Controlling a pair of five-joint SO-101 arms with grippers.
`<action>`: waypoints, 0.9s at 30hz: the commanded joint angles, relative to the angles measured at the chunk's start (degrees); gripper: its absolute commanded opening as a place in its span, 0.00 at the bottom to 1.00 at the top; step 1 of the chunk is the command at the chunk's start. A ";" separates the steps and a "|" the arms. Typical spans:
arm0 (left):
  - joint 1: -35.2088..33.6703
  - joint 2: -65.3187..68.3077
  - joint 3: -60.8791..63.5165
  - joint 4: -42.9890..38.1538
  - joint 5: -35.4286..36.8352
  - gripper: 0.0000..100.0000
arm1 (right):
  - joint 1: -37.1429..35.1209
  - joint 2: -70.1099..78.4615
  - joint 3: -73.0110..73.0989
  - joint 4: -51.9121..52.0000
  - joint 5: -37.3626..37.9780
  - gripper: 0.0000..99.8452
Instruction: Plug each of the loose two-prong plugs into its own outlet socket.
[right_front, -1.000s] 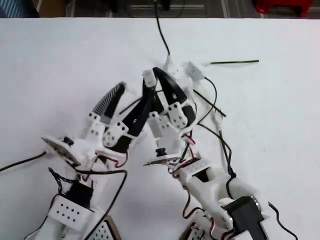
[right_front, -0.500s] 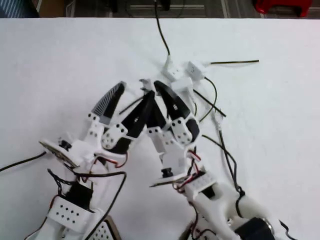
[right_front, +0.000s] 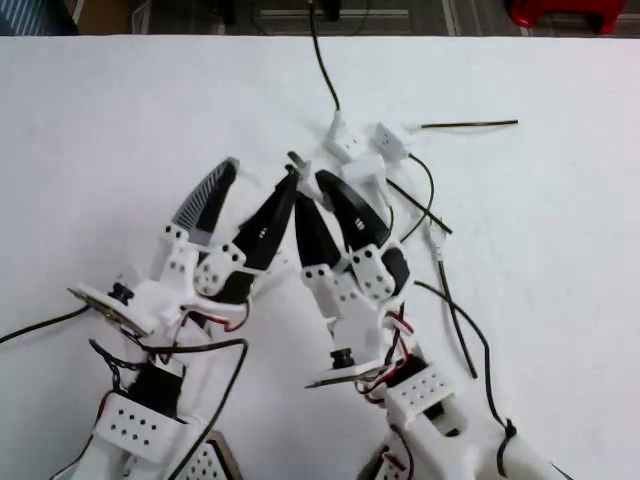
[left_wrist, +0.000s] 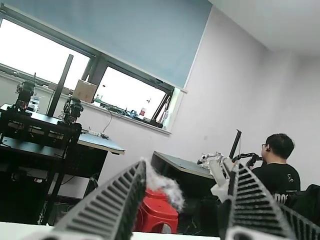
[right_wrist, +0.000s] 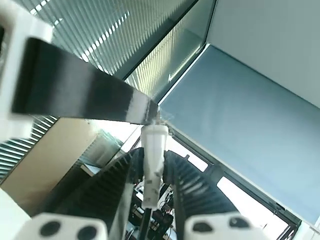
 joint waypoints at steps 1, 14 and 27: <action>-0.66 0.04 -1.05 -0.62 -0.18 0.26 | -0.57 -6.81 0.62 5.14 -0.09 0.02; -0.66 0.04 -1.14 -0.62 -0.18 0.26 | -2.07 -12.79 2.02 11.65 0.18 0.02; -5.85 -0.31 -2.81 -4.31 0.26 0.26 | 2.24 -12.62 -3.87 27.91 -0.26 0.02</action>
